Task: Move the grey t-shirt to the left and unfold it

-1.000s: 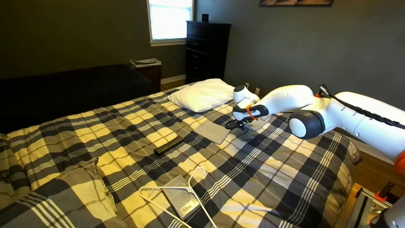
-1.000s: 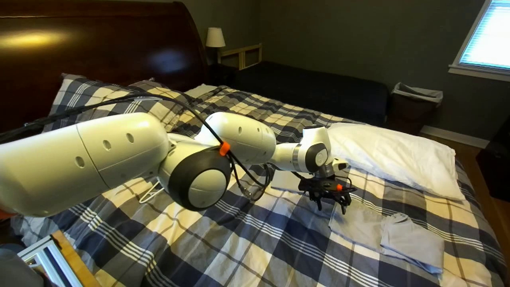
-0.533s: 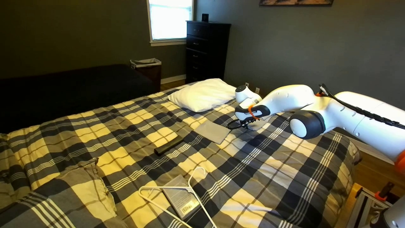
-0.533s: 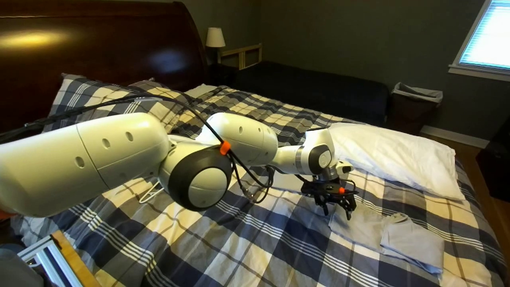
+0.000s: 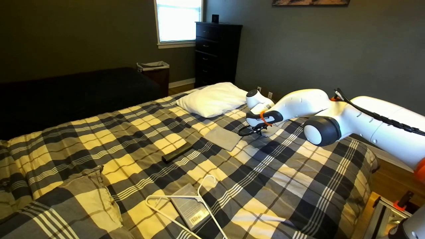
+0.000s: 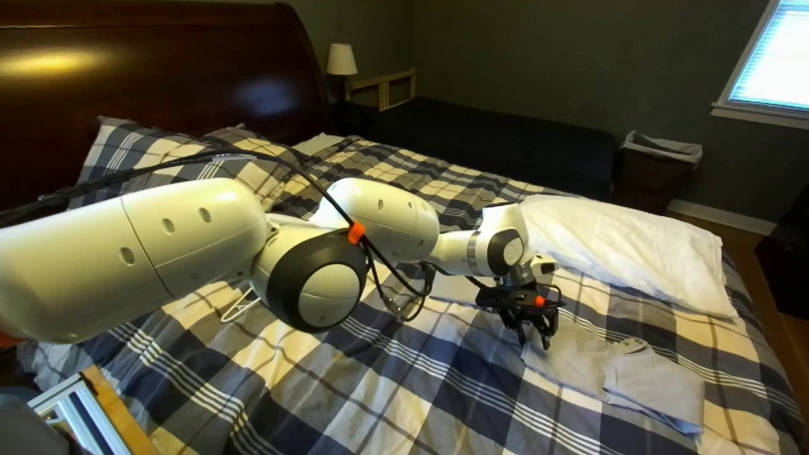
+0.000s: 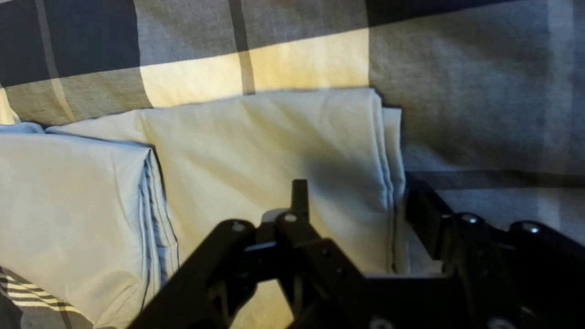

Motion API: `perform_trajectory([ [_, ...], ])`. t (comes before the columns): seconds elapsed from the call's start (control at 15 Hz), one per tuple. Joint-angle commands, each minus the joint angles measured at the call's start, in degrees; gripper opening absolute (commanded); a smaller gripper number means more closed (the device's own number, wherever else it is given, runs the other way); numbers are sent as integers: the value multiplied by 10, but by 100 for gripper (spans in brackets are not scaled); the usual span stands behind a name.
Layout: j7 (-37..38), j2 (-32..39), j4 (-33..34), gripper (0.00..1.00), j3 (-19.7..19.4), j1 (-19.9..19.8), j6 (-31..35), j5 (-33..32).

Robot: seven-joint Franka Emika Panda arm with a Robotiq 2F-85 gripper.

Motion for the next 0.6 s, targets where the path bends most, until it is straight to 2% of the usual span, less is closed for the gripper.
perform_trajectory([
  [0.0, 12, 0, -8, 44, -7, 8, -10, 1],
  [0.07, 13, 0, -8, 27, -7, 9, -10, 0],
  [0.27, 15, 0, -10, 1, -9, 11, -12, 0],
  [0.53, 16, 0, -7, 0, -7, 11, -17, 4],
])
